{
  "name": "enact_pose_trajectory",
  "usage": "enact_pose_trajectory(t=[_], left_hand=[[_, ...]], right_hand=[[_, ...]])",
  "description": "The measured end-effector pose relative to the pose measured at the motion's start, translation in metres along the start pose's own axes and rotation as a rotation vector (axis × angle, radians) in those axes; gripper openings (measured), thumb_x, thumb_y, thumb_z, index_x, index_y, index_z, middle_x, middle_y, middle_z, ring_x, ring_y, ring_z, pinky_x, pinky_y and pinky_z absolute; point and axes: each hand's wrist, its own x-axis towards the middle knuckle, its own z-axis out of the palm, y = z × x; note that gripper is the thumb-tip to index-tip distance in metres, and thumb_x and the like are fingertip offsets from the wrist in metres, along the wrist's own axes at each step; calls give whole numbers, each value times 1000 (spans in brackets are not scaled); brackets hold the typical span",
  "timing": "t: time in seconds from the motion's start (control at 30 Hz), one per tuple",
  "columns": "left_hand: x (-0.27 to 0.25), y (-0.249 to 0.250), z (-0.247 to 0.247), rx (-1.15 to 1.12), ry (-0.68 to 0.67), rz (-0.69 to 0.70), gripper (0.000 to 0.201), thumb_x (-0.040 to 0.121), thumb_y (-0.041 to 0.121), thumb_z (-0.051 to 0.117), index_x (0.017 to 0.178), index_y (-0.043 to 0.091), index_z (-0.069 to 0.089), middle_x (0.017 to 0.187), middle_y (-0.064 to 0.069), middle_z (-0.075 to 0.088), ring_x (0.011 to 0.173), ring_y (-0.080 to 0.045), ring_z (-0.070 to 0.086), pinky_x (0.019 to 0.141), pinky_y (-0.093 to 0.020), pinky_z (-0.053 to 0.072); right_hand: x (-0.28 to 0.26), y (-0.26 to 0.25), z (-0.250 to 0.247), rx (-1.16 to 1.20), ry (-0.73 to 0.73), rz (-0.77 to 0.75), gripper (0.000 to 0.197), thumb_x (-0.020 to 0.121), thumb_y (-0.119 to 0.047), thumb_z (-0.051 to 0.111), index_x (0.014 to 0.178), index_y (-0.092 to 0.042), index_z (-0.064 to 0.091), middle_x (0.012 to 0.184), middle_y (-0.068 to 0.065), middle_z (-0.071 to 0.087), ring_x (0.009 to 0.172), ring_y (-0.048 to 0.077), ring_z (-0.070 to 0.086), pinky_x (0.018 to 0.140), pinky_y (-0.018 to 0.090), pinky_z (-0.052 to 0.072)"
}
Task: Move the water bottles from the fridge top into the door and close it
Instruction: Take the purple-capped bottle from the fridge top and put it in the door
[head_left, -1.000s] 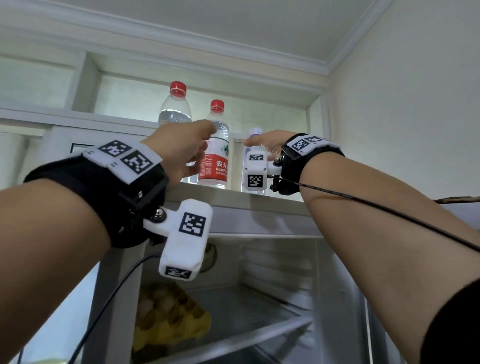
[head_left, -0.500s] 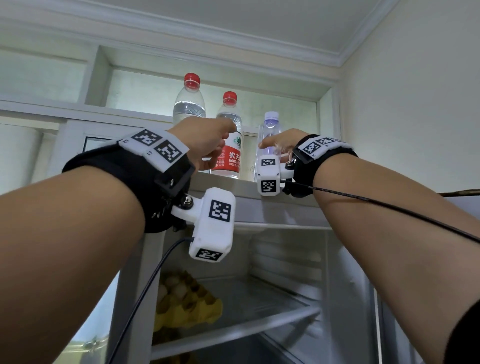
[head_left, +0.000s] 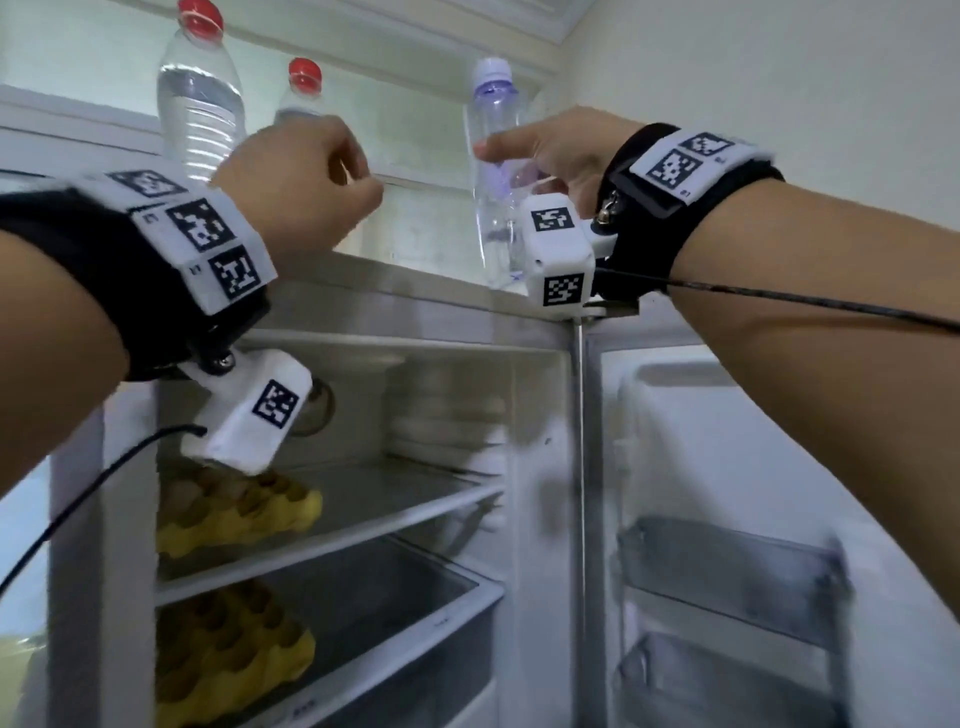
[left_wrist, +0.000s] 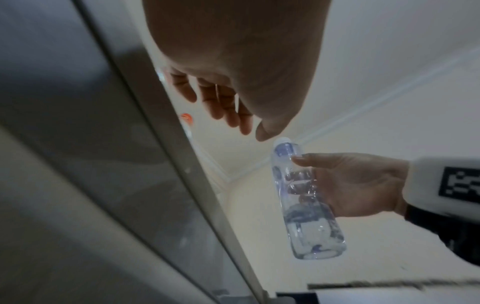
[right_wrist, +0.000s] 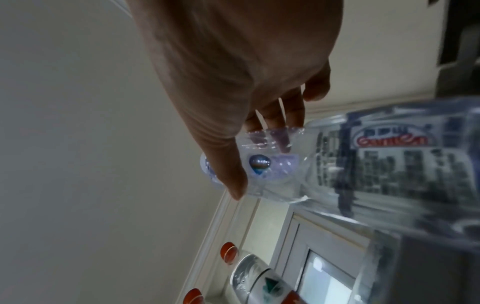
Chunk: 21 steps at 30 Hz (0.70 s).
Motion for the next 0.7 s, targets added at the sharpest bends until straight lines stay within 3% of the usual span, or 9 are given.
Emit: enact_pose_trajectory(t=[0.1,0.17,0.27,0.37,0.47,0.57,0.7], left_hand=[[-15,33,21,-154,-77,98,25,92,37,53,107,19,60,96,1,61,79,-18,56,63,-27,42],[-26,59,41,-293,-206,76,25,91,40,56,109,23,62,96,4,61,81,-18,57,61,-24,43],[-43,90,77,-508,-423,33,33,89,41,59,120,29,57,108,5,66,94,-16,65,80,-30,51],[-63,113,114,-689,-587,-57,46,91,38,59,133,29,44,121,0,63,105,-17,67,90,-40,54],[-88,129,147,-835,-726,-201,51,93,41,55,139,31,35,125,-1,59,107,-18,64,90,-41,53],[-108,137,174,-840,-799,-162,50,96,42,49,142,31,31,127,-3,58,110,-20,63,92,-40,52],[-121,141,200,-801,-850,-132,55,97,44,45,147,31,27,133,-5,58,115,-25,61,101,-48,48]], right_hand=[[-25,31,-23,-130,29,87,54,52,-50,79,94,-20,67,101,0,61,93,21,55,88,46,51],[-46,55,-34,-185,32,149,47,51,-51,79,88,-26,64,88,-2,55,80,17,48,76,34,45],[-78,91,-48,-231,20,197,26,69,-34,75,75,-25,52,82,3,47,68,15,40,61,28,33],[-106,132,-54,-212,14,249,27,73,-27,74,89,-25,52,92,3,49,78,17,44,69,31,37],[-124,171,-57,-192,28,289,49,73,-26,75,114,-23,49,102,1,54,86,16,50,70,31,46],[-135,202,-57,-162,71,325,55,72,-20,76,118,-22,45,108,4,54,99,21,56,72,35,50],[-139,234,-49,-103,119,380,57,71,-18,76,118,-21,45,118,10,60,110,28,60,83,43,54]])
